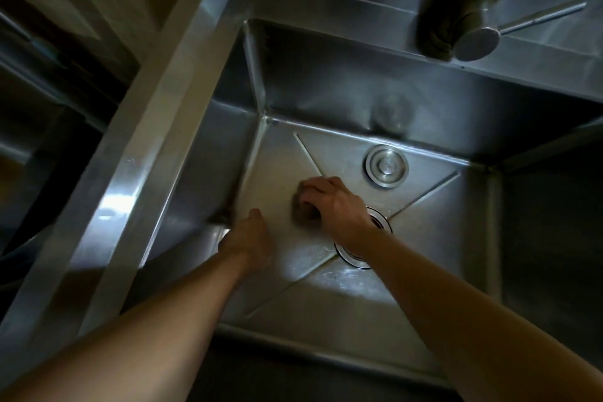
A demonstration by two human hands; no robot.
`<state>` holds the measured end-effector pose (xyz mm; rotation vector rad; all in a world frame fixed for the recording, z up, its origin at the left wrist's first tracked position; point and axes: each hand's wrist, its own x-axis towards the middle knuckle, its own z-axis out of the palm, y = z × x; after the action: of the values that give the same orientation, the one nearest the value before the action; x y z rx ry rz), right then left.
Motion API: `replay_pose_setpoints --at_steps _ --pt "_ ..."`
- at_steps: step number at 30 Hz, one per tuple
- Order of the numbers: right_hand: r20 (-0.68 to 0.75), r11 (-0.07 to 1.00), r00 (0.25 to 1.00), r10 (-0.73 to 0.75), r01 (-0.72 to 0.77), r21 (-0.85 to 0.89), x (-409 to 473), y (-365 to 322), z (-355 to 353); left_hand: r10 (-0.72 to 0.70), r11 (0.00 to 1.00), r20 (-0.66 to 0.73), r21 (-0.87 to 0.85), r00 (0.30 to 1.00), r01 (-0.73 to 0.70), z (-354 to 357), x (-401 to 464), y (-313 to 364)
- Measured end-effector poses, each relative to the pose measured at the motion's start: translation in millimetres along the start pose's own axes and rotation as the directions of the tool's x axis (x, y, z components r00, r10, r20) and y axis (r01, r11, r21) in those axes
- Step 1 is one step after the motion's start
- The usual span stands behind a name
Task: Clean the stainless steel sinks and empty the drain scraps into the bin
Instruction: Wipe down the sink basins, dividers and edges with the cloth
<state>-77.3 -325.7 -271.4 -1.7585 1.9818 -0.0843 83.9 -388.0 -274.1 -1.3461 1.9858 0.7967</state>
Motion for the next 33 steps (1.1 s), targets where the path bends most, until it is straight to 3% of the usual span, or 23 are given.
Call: replay_pose_setpoints --at_steps 4,11,19,23,24,27,29,33 --pt "0.087 0.999 0.996 -0.035 0.036 -0.007 37.3 -23.0 31.5 0.03 0.999 0.013 -0.017 0.999 -0.029 -1.0 0.2 -5.9" --pt "0.041 0.987 0.987 -0.158 0.157 0.019 -6.1 7.0 58.8 -0.019 0.992 0.051 0.127 0.998 0.013 2.5 5.5 -3.2" --pt "0.133 0.994 0.989 0.065 -0.052 -0.099 -65.0 16.7 35.4 0.038 0.987 0.076 0.152 0.996 -0.049 1.1 -7.1 1.9" --pt "0.046 0.986 0.988 -0.147 0.15 -0.079 -91.8 -1.9 37.7 0.174 0.97 0.158 0.144 0.972 -0.197 14.2 -20.1 4.1" --pt "0.12 0.962 0.962 -0.244 0.255 -0.094 -98.3 -4.7 45.2 0.21 0.961 0.175 0.144 0.962 -0.237 19.4 -22.1 6.7" --pt "0.292 0.773 0.795 -0.531 0.596 -0.217 -113.1 -6.8 70.7 0.249 0.946 0.178 0.164 0.952 -0.278 32.1 -22.4 14.5" --pt "0.31 0.735 0.754 -0.578 0.647 -0.204 -115.6 3.3 84.2 0.233 0.948 0.17 0.179 0.957 -0.263 36.5 -18.9 15.4" --pt "0.241 0.845 0.868 -0.435 0.486 -0.224 -102.7 23.0 71.9 0.223 0.944 0.212 0.196 0.951 -0.265 35.5 -12.0 12.7"
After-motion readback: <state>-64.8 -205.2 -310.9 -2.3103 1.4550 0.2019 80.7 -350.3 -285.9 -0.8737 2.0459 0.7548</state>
